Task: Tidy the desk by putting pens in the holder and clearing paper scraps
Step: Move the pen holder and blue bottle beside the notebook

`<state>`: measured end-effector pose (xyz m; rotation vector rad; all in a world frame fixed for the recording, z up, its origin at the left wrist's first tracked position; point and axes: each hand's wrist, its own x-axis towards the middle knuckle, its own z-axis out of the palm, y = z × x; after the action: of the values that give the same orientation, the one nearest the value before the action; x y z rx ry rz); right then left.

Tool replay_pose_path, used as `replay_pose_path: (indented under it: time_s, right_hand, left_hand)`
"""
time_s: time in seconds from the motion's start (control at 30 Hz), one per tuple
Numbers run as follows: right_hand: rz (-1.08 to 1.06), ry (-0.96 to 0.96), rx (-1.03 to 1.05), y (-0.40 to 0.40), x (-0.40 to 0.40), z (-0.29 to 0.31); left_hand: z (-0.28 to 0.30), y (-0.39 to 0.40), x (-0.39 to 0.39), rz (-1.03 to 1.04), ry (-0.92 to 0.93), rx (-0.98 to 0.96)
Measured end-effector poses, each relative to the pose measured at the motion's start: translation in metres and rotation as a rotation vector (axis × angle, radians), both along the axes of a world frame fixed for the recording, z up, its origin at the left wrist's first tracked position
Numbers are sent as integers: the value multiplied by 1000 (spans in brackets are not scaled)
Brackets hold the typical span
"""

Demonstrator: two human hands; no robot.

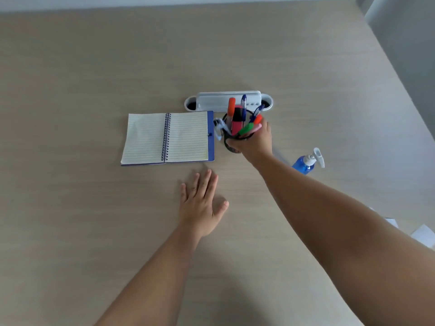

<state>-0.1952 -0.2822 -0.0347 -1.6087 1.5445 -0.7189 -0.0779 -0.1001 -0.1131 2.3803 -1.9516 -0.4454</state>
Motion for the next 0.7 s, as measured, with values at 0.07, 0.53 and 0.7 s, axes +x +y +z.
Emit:
replay_pose_path:
  time_s: [0.07, 0.53, 0.7]
  right_hand:
    - [-49, -41, 20, -17, 14, 0]
    - [-132, -134, 181, 22, 10, -31]
    - [-381, -333, 287, 116, -68, -36]
  left_hand:
    - [2, 0, 0, -4, 13, -7]
    - [3, 2, 0, 3, 31, -35]
    - [3, 0, 0, -10, 9, 28]
